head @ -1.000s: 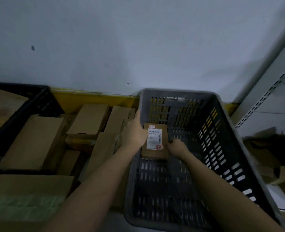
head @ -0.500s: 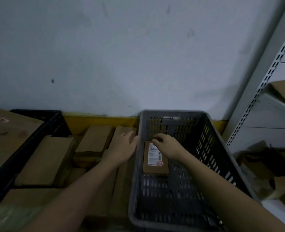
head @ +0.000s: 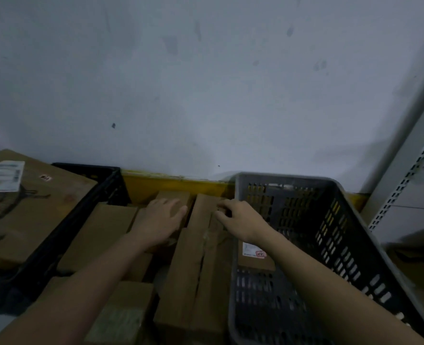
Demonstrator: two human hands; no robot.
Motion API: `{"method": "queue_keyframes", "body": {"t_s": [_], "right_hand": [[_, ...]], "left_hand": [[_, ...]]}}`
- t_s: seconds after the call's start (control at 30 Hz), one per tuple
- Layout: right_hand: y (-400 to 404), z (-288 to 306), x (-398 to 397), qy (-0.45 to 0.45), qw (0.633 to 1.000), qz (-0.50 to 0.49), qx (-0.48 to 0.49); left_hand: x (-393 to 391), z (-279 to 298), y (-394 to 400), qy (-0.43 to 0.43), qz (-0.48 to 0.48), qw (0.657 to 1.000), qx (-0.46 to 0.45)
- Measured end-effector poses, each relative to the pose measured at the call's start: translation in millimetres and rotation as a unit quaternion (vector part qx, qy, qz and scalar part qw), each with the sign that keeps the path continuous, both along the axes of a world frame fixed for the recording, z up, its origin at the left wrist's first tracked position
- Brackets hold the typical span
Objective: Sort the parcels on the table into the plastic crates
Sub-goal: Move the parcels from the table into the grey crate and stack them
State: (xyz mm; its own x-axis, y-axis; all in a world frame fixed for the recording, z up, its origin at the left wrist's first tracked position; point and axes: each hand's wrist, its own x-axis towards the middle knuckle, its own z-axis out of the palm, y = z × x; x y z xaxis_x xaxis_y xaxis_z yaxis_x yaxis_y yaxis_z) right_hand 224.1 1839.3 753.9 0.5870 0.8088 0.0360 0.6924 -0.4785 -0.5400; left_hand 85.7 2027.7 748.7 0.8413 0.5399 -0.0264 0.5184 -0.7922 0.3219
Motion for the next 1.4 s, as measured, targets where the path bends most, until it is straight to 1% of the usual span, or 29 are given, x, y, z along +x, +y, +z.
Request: {"method": "queue_keyframes", "body": {"t_s": [0.13,0.23,0.43,0.6,0.73,0.8,0.9,1.0,1.07,1.27,1.4], "right_hand": [[27.1,7.6,-7.0,-0.015,0.999,-0.01,-0.026],[56.8,7.7,-16.7,-0.018,0.999,-0.016,-0.049],[123.7,-7.8,-50.9,0.012,0.997,-0.039,-0.066],[155.0,-27.1,-76.7,0.109,0.988,-0.087,-0.074],[170.7,-47.4,-86.6,0.189,0.968,-0.165,-0.027],[177.7,-57.4,-87.7,0.206,0.955,-0.211,-0.011],[186.2,-69.7,-88.7,0.207,0.941,-0.267,0.002],[191.5,-82.8,-84.5,0.204,0.937,-0.284,-0.009],[197.9,-88.7,-76.0,0.187,0.937,-0.295,-0.024],[223.1,-97.2,-60.8,0.122,0.938,-0.294,-0.136],[241.3,-111.1,-52.9,0.098,0.935,-0.289,-0.182]], "left_hand": [[-14.5,1.4,24.6,0.01,-0.011,1.0,0.022],[-31.7,-3.6,48.4,0.017,-0.017,1.0,0.007],[-65.6,-25.8,105.8,0.019,-0.015,1.0,-0.008],[-84.6,-50.5,135.3,0.039,-0.004,0.998,-0.04],[-93.1,-79.0,150.4,0.04,-0.022,0.998,-0.05],[-91.2,-91.0,159.4,0.054,-0.031,0.997,-0.04],[-83.8,-102.0,173.6,0.054,-0.037,0.998,-0.01],[-79.0,-113.4,182.9,0.045,-0.038,0.998,0.032],[-77.3,-123.6,185.5,0.048,-0.042,0.996,0.059],[-70.8,-141.4,193.2,0.046,-0.041,0.996,0.062],[-68.9,-146.0,194.0,0.054,-0.041,0.995,0.07]]}}
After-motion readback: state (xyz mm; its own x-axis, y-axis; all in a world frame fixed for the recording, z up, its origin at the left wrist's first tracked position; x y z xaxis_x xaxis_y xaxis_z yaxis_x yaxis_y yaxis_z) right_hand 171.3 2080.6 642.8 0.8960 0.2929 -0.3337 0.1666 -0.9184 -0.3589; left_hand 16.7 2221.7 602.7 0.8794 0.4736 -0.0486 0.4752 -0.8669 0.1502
